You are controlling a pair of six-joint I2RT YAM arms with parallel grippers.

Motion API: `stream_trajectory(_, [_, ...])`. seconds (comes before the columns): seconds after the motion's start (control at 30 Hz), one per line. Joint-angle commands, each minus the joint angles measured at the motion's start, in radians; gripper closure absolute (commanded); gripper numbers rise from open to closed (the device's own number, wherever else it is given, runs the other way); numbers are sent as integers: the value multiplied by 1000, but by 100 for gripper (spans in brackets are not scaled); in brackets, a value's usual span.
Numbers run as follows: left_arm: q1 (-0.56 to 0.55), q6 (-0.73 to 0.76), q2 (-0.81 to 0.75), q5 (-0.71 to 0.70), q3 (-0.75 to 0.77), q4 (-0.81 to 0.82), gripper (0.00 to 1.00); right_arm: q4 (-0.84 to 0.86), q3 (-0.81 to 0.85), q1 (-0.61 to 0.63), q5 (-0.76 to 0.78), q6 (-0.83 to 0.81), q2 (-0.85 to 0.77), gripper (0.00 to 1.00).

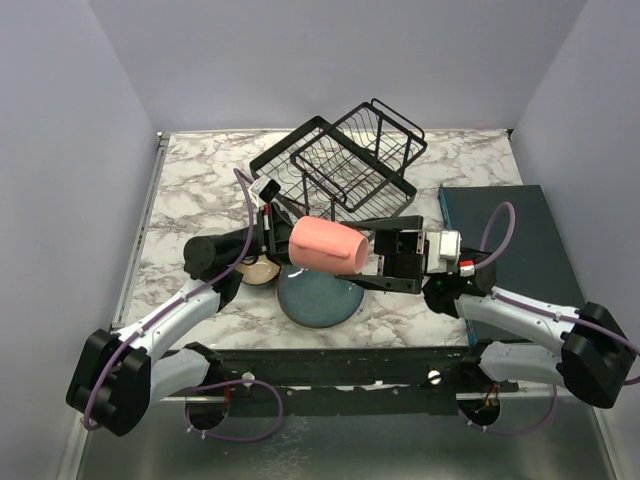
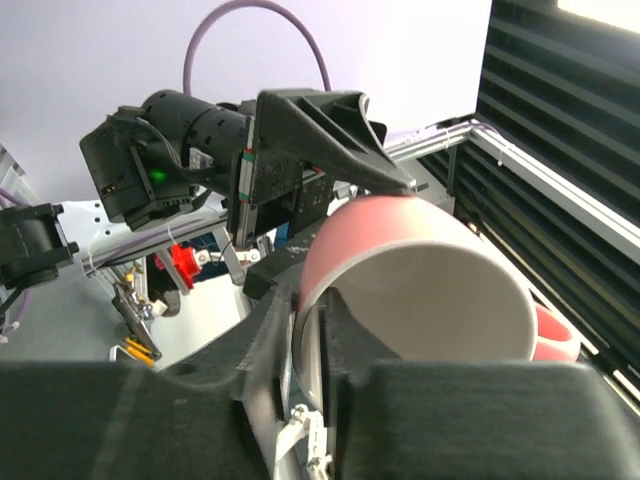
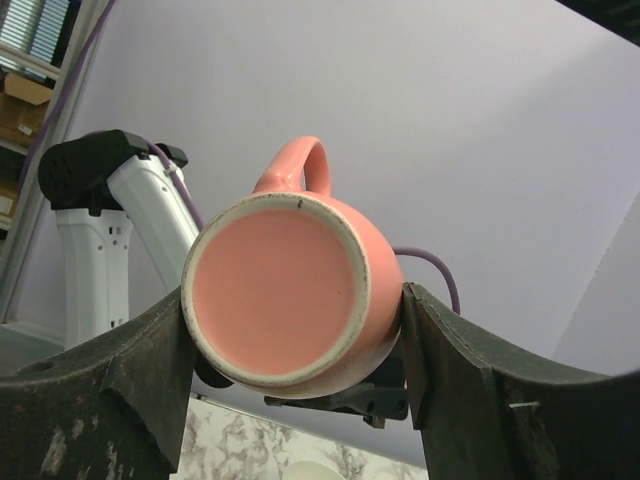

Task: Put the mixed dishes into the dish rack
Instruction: Turn the cup upside down in the dish rack.

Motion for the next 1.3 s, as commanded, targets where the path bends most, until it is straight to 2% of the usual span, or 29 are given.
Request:
stream_trajectory(0.0, [3,-4,7,-42,-25,-21,69,200,-3,23,4,-23,-66,83])
stream_trajectory(0.07, [5,-2,6,-43,-35,-23,62,156,-10,23,16,-42,-91,84])
stream_trajectory(0.17, [4,4,3,-42,-44,-25,58,123,-26,23,35,-62,-123,86])
stream_trajectory(0.47, [7,17,2,-37,-48,-33,56,61,-51,23,65,-88,-162,89])
stream_trajectory(0.63, [22,35,-22,-18,-49,-69,55,-89,-62,23,113,-140,-221,91])
stream_trajectory(0.83, [53,138,-74,-5,-43,-233,54,-265,-78,22,158,-205,-311,91])
stream_trajectory(1.03, [87,195,-76,21,-31,-298,53,-480,-77,23,237,-257,-400,94])
stream_trajectory(1.27, [110,450,-107,20,27,-649,53,-832,-28,23,365,-323,-502,95])
